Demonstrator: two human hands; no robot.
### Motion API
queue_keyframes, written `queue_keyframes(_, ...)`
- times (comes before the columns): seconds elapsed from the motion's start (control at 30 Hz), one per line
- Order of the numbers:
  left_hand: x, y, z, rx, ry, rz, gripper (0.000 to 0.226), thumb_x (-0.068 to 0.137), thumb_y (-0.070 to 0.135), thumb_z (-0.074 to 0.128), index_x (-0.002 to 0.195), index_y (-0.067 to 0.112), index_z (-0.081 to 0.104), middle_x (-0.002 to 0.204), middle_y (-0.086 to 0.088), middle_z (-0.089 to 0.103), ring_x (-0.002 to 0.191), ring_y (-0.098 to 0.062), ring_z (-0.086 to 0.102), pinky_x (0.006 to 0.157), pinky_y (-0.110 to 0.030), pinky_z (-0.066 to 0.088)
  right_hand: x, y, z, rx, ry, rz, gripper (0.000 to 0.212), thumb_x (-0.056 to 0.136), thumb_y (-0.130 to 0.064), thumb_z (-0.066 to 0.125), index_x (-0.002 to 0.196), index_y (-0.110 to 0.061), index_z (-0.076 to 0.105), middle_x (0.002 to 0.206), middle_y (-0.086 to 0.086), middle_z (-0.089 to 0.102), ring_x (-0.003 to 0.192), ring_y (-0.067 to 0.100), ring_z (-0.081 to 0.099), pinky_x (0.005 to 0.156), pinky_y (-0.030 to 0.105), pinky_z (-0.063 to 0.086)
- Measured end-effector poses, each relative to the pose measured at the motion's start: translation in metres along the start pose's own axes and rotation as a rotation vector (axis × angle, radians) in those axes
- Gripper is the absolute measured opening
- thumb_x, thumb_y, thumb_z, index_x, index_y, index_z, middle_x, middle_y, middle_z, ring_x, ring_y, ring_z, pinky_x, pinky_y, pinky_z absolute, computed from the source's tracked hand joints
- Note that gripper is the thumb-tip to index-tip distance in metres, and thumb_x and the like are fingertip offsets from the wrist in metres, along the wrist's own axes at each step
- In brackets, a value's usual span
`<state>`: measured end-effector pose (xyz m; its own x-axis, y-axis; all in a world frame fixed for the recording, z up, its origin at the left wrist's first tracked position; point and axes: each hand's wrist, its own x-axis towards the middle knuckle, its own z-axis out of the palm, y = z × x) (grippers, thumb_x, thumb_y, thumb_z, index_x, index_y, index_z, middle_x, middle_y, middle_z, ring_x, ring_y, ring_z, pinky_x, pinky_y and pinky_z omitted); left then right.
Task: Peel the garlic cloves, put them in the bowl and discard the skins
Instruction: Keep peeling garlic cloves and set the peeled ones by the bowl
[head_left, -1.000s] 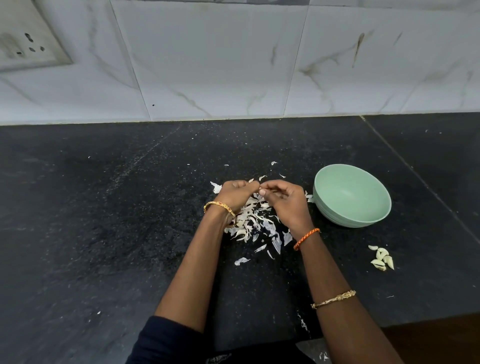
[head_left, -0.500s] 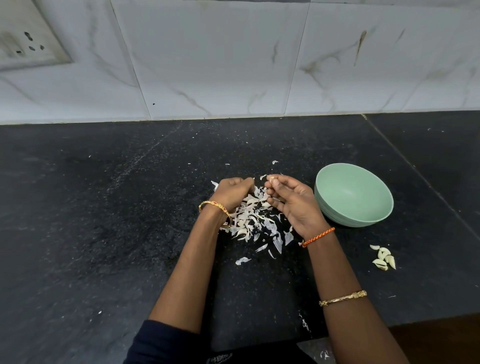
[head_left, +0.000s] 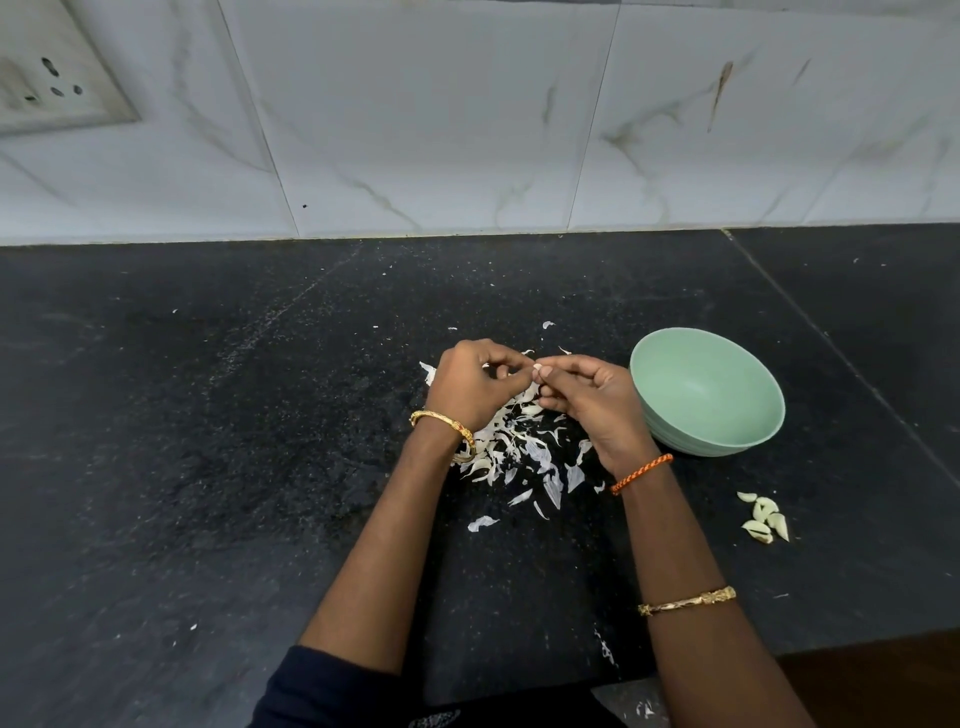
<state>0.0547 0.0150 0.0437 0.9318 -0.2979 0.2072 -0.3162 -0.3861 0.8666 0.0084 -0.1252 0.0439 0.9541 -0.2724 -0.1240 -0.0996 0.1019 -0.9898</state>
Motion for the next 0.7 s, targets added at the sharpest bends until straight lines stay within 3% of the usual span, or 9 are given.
queue_keyframes(0.17,0.0008,-0.0044,0.0027,0.092,0.007,0.049,0.008,0.082,0.020,0.072,0.089,0.022,0.077,0.070,0.001,0.058,0.057,0.004,0.049,0.055,-0.013,0.034,0.0001,-0.0010,-0.0039,-0.018,0.012,0.017,0.007,0.085,-0.001,0.067,0.092,-0.003,0.070,0.078,0.008,0.071,0.062,0.006,0.062,0.064,0.018,0.057)
queue_keyframes(0.43,-0.0009,-0.0006,0.0079,0.189,0.069,0.060,0.001,0.074,0.018,0.073,0.075,0.017,0.072,0.058,0.008,0.043,0.057,-0.010,0.046,0.060,-0.037,0.050,-0.0001,-0.0058,-0.0001,-0.083,0.035,0.015,0.009,0.084,0.002,0.067,0.082,-0.006,0.071,0.068,0.006,0.068,0.059,0.006,0.062,0.060,0.017,0.056)
queue_keyframes(0.7,0.0004,-0.0026,0.0055,0.162,0.076,0.043,0.013,0.069,0.017,0.075,0.066,0.019,0.062,0.068,0.001,0.048,0.058,-0.006,0.038,0.056,-0.028,0.039,0.0010,-0.0074,0.0033,-0.081,-0.008,0.055,0.011,0.086,0.002,0.064,0.081,-0.005,0.071,0.064,0.006,0.065,0.059,0.007,0.062,0.062,0.020,0.058)
